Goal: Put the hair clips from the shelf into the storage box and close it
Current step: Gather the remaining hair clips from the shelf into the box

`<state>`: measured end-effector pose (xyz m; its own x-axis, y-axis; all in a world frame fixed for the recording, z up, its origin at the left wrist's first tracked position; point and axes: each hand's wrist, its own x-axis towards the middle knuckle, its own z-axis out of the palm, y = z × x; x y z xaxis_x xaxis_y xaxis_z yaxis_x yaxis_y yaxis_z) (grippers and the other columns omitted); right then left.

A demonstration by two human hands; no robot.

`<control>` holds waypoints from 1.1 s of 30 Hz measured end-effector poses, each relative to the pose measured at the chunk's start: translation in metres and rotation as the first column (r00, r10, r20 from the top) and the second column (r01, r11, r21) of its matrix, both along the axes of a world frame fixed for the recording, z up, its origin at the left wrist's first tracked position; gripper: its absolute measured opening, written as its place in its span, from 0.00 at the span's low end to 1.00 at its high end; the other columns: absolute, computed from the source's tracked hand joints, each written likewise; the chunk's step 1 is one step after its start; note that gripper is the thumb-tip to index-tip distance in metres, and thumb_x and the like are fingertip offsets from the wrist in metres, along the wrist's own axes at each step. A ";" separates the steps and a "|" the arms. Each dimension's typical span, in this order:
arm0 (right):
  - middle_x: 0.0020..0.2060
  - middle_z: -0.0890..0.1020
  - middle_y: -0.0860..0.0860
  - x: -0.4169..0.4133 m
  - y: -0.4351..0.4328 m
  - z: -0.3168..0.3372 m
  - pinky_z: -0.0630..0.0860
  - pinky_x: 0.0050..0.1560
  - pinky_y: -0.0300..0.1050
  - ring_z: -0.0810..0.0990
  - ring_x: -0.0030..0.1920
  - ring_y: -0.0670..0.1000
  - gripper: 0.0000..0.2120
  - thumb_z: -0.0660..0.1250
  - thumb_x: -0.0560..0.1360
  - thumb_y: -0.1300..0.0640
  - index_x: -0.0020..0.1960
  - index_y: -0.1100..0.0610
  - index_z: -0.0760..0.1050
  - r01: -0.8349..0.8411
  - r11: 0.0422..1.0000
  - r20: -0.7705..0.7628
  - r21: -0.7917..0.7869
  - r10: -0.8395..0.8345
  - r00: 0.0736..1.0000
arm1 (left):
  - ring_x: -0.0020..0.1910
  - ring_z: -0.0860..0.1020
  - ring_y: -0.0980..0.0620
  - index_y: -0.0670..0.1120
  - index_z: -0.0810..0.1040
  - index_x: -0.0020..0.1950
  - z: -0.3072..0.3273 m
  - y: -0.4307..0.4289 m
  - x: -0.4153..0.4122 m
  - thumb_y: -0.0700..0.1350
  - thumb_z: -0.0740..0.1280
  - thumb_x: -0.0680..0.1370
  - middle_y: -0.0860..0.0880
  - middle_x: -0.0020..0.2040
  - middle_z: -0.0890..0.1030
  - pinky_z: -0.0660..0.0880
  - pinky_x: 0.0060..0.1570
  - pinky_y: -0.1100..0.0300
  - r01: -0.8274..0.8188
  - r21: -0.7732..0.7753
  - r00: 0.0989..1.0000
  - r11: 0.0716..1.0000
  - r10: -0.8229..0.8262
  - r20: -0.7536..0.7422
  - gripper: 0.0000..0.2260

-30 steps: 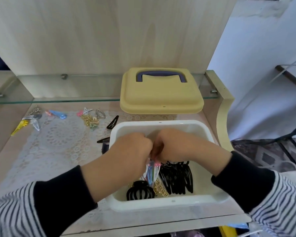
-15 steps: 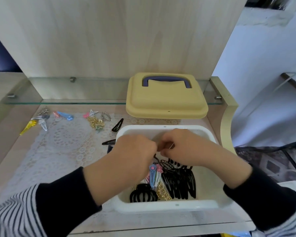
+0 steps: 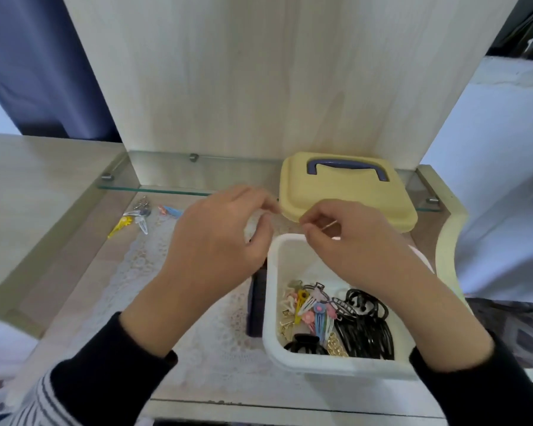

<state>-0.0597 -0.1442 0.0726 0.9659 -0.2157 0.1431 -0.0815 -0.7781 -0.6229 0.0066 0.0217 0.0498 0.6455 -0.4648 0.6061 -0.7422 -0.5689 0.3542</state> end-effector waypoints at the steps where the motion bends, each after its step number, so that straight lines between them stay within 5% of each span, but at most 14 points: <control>1: 0.40 0.79 0.42 0.003 0.010 -0.002 0.69 0.38 0.27 0.77 0.42 0.40 0.04 0.64 0.75 0.55 0.47 0.49 0.77 0.020 0.999 0.055 0.027 -0.021 0.998 | 0.43 0.77 0.57 0.53 0.79 0.48 -0.001 0.007 0.003 0.46 0.63 0.75 0.58 0.45 0.79 0.74 0.40 0.57 -0.040 -0.046 0.999 0.998 0.040 0.000 0.06; 7: 0.43 0.79 0.50 0.023 0.087 -0.020 0.75 0.47 0.48 0.77 0.45 0.50 0.06 0.63 0.74 0.61 0.50 0.57 0.76 0.008 0.998 0.297 0.059 -0.025 0.955 | 0.43 0.77 0.54 0.49 0.78 0.50 -0.023 0.054 0.024 0.45 0.62 0.75 0.57 0.46 0.79 0.74 0.43 0.55 -0.240 -0.216 0.970 0.946 0.241 -0.023 0.07; 10: 0.48 0.77 0.52 0.029 0.128 -0.030 0.73 0.49 0.47 0.75 0.48 0.51 0.09 0.61 0.76 0.59 0.54 0.57 0.75 -0.052 0.998 0.320 0.027 0.041 0.946 | 0.44 0.75 0.55 0.48 0.79 0.51 -0.042 0.075 0.030 0.45 0.63 0.74 0.56 0.47 0.79 0.72 0.44 0.60 -0.328 -0.213 0.944 0.920 0.330 -0.029 0.08; 15: 0.56 0.73 0.56 0.041 0.172 -0.057 0.73 0.55 0.49 0.72 0.56 0.56 0.15 0.56 0.78 0.58 0.62 0.61 0.72 -0.103 0.995 0.188 0.007 0.100 0.977 | 0.55 0.78 0.49 0.49 0.77 0.58 -0.091 0.115 0.044 0.42 0.68 0.74 0.52 0.58 0.78 0.77 0.48 0.53 -0.344 0.011 0.926 0.939 0.341 -0.159 0.13; 22: 0.69 0.65 0.56 0.069 0.178 -0.117 0.61 0.70 0.48 0.59 0.71 0.57 0.23 0.57 0.77 0.56 0.72 0.58 0.62 -0.026 0.981 -0.087 -0.193 0.009 0.996 | 0.69 0.69 0.44 0.45 0.73 0.69 -0.133 0.131 0.048 0.45 0.65 0.76 0.44 0.71 0.70 0.70 0.63 0.49 -0.488 0.283 0.775 0.826 0.559 -0.296 0.21; 24: 0.71 0.64 0.58 0.077 0.177 -0.134 0.59 0.72 0.52 0.57 0.73 0.60 0.25 0.60 0.76 0.56 0.72 0.59 0.62 0.022 0.968 -0.089 -0.251 -0.046 0.995 | 0.70 0.67 0.41 0.44 0.71 0.70 -0.142 0.133 0.050 0.48 0.65 0.77 0.41 0.72 0.67 0.67 0.65 0.47 -0.498 0.339 0.754 0.798 0.592 -0.286 0.22; 28: 0.64 0.74 0.62 0.093 0.178 -0.158 0.68 0.66 0.59 0.68 0.67 0.66 0.27 0.69 0.67 0.57 0.65 0.62 0.73 0.169 0.928 0.056 -0.331 -0.160 0.986 | 0.72 0.64 0.40 0.44 0.69 0.71 -0.149 0.130 0.059 0.52 0.62 0.78 0.39 0.73 0.66 0.65 0.67 0.46 -0.512 0.368 0.741 0.776 0.616 -0.269 0.23; 33: 0.67 0.72 0.62 0.114 0.168 -0.161 0.64 0.67 0.62 0.66 0.69 0.65 0.30 0.67 0.68 0.53 0.69 0.62 0.69 0.285 0.881 0.140 -0.378 -0.250 0.958 | 0.70 0.66 0.42 0.45 0.66 0.72 -0.145 0.130 0.076 0.54 0.60 0.78 0.41 0.71 0.67 0.66 0.64 0.48 -0.533 0.373 0.733 0.760 0.635 -0.246 0.24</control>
<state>0.0543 0.0238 -0.0883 0.8601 -0.3737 0.3473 -0.2815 -0.9154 -0.2878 0.0822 0.1520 -0.0954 0.9772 -0.0296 0.2101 -0.0907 -0.9535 0.2874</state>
